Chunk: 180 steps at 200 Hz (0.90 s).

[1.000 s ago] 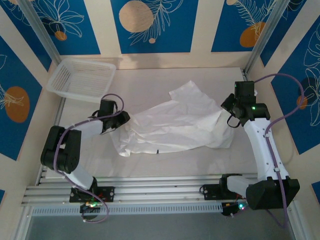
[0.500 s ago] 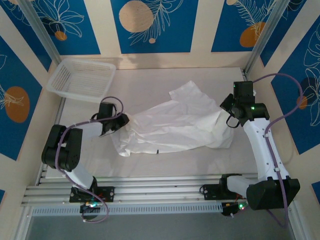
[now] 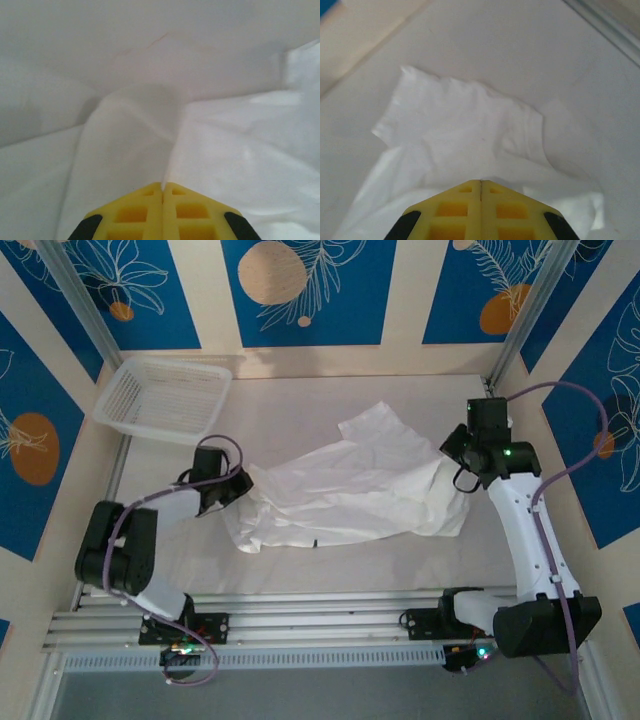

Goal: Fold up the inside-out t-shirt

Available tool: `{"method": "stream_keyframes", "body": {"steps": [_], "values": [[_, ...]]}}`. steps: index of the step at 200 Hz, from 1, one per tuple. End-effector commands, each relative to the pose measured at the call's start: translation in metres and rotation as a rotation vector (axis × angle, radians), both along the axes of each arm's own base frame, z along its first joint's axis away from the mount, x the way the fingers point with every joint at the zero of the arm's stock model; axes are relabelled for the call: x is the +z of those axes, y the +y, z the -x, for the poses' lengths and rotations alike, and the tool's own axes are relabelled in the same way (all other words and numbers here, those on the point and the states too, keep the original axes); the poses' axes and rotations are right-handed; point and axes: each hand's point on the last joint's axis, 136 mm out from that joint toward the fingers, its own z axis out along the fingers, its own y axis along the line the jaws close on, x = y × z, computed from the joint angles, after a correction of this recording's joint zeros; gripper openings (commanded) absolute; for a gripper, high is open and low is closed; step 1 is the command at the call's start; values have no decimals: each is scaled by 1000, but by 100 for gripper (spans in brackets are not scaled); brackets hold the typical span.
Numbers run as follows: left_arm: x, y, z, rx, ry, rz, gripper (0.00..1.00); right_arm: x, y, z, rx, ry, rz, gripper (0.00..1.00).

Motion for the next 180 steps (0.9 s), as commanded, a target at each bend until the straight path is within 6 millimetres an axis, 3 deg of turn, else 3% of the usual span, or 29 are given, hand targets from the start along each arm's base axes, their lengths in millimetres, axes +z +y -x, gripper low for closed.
{"method": "stream_keyframes", "body": {"steps": [1,22,38,63,93,113,133,165,180], "values": [[147,17,-14,22,-301,-40,0,91,-1,-7,-5,-219,1,0],[272,40,11,77,-526,-125,0,196,-10,4,-30,-453,28,0],[342,64,45,160,-648,-202,0,268,-24,31,-88,-638,75,0],[404,107,101,338,-761,-303,0,349,-39,81,-153,-875,126,0],[466,106,155,309,-955,-271,0,409,-27,139,-90,-1107,83,0],[492,101,168,284,-1020,-238,0,434,-16,157,-26,-1221,52,0],[491,100,148,280,-971,-256,0,445,-11,151,2,-1258,54,0],[477,88,86,260,-915,-267,0,443,-16,107,-29,-1219,96,0],[473,79,54,245,-914,-256,0,438,-14,73,-17,-1190,130,0]]}}
